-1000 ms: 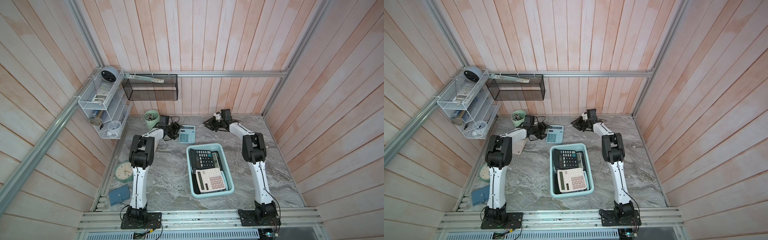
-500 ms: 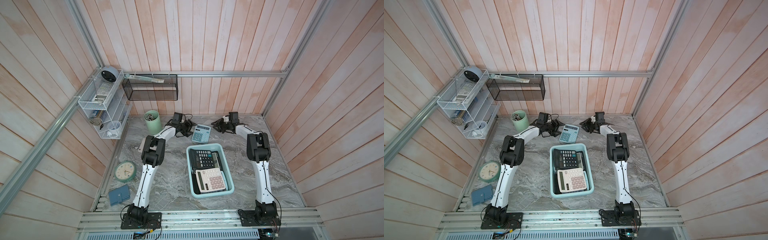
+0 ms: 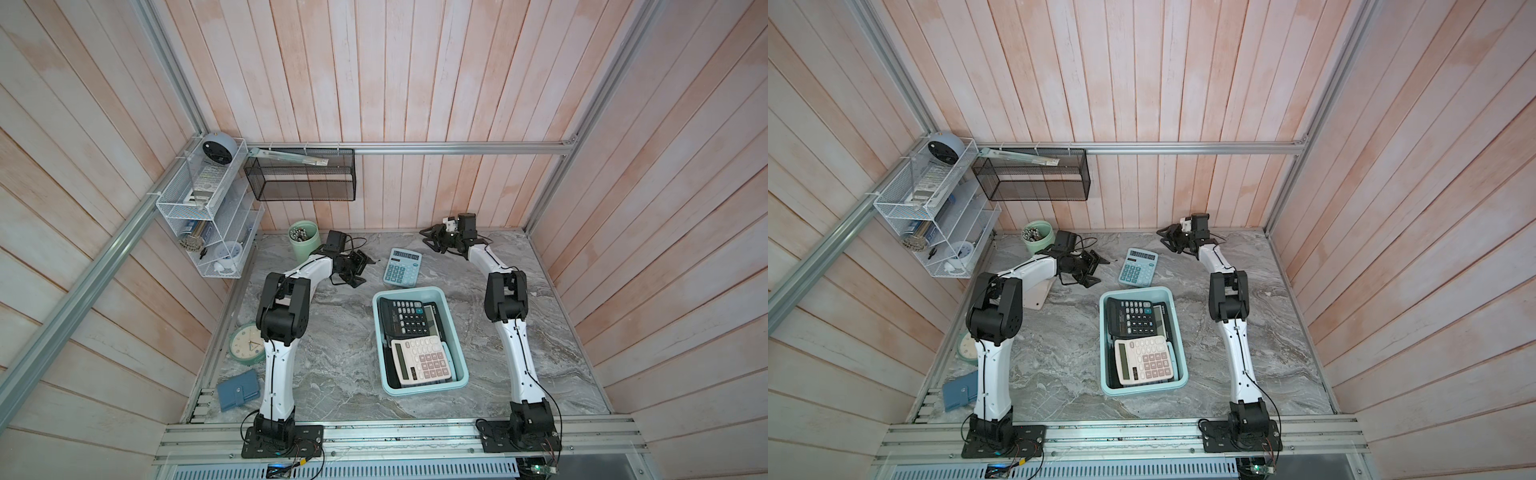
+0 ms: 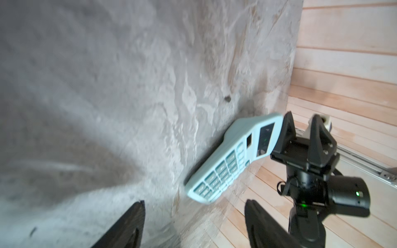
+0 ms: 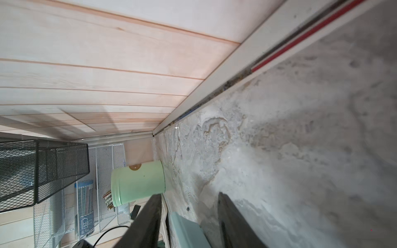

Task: Put the calculator in the storage box
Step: Pick up the calculator at the center of the board.

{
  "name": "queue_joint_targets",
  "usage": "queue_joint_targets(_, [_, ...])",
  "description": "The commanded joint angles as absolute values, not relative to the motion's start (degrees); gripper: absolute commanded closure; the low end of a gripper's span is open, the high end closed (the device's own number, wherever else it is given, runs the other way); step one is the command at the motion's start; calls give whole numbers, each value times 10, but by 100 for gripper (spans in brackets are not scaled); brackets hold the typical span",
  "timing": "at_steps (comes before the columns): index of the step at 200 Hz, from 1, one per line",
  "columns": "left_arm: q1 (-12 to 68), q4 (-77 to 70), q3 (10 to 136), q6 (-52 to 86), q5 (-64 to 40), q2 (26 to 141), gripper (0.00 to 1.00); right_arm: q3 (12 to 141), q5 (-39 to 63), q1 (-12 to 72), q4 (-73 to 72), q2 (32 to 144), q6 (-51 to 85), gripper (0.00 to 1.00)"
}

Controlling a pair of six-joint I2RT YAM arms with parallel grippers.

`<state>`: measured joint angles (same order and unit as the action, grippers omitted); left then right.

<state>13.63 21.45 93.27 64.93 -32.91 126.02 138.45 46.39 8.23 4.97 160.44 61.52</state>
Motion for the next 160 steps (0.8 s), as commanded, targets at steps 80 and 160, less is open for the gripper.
queue_joint_targets(80, [134,250,871,582,-312,1188,25,1276,543,105,38,1548,606,51])
queue_joint_targets(160, [128,260,849,570,-303,1168,25,979,596,113,-5,1349,529,53])
